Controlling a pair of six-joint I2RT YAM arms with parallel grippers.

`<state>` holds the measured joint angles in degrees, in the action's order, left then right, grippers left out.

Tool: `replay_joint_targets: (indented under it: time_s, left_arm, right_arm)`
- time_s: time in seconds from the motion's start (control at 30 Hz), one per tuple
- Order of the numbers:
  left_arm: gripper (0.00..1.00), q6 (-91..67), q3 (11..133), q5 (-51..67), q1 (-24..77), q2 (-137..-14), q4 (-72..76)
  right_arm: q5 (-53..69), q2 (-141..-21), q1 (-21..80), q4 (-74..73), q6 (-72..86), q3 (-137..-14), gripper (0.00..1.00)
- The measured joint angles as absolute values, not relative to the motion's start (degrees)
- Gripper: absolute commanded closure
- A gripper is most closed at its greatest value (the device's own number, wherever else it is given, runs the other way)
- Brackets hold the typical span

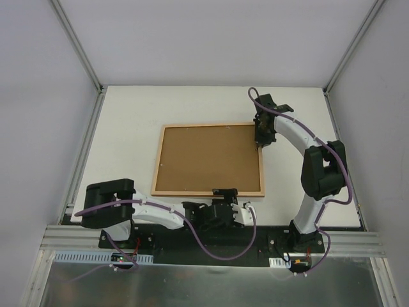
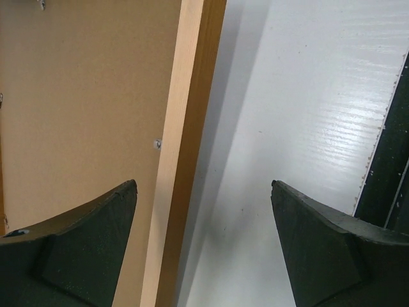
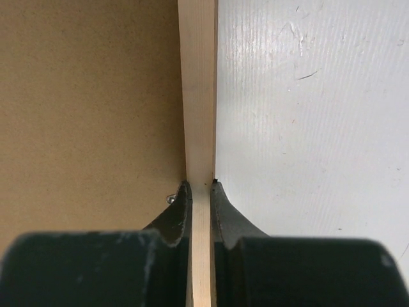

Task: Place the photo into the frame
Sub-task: Pick up the photo frame from the center of the board.

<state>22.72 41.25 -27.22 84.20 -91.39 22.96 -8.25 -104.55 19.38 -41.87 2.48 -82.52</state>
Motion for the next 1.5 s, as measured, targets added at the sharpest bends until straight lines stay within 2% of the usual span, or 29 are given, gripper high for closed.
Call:
replay_joint_targets:
  time_s: [0.37, 0.63, 0.67, 0.7, 0.77, 0.9, 0.93, 0.97, 1.1, 1.17, 1.23, 1.3, 1.4, 1.5]
  left_arm:
    - [0.21, 35.0, 39.6, -41.6, 85.7, -103.2, 39.5]
    - [0.25, 52.3, 38.4, -52.5, 86.0, -114.2, 64.2]
    - [0.29, 53.9, 38.2, -53.1, 86.0, -114.8, 66.0]
    - [0.37, 55.4, 37.9, -53.5, 85.9, -115.2, 67.7]
    - [0.6, 57.7, 37.3, -54.2, 86.0, -115.5, 69.9]
    - [0.8, 59.8, 36.4, -54.1, 85.9, -115.5, 72.1]
    - [0.96, 60.5, 36.2, -54.2, 85.9, -115.5, 72.2]
    - [1.0, 61.5, 36.2, -54.3, 85.9, -115.5, 72.2]
    - [1.0, 63.2, 36.2, -54.5, 85.8, -115.5, 72.8]
    - [1.0, 64.2, 36.2, -54.7, 85.8, -115.5, 73.0]
    - [1.0, 65.3, 36.2, -55.0, 85.8, -115.5, 73.3]
    - [1.0, 66.5, 36.8, -55.8, 85.8, -115.4, 73.3]
    - [1.0, 68.7, 38.2, -55.6, 85.4, -113.9, 71.0]
    - [1.0, 68.5, 40.4, -56.0, 85.3, -109.5, 64.6]
  right_arm:
    - [-9.5, -104.6, 20.6, -47.2, 3.0, -86.1, 0.99]
    - [-9.9, -104.5, 20.8, -48.1, 3.4, -86.3, 0.99]
    - [-9.9, -104.5, 20.8, -48.1, 3.4, -86.3, 0.99]
    - [-9.9, -104.5, 20.8, -48.2, 3.4, -86.3, 0.99]
    - [-10.0, -104.4, 20.8, -48.4, 3.4, -86.3, 0.99]
    - [-10.0, -103.8, 20.9, -48.5, 3.4, -86.3, 1.0]
    - [-9.9, -103.6, 20.9, -48.5, 3.5, -86.3, 0.99]
    - [-9.9, -103.5, 20.9, -48.5, 3.5, -86.3, 0.99]
    - [-9.9, -102.9, 20.9, -48.5, 3.5, -86.3, 0.98]
    - [-9.9, -102.8, 20.9, -48.5, 3.5, -86.3, 0.79]
    - [-9.6, -102.5, 20.9, -48.5, 3.5, -86.3, 0.52]
    - [-9.5, -101.2, 20.9, -48.6, 3.2, -86.3, 0.35]
    - [-9.0, -96.5, 20.5, -48.7, 2.6, -86.3, 0.25]
    - [-8.5, -89.6, 19.6, -48.7, 2.4, -86.7, 0.22]
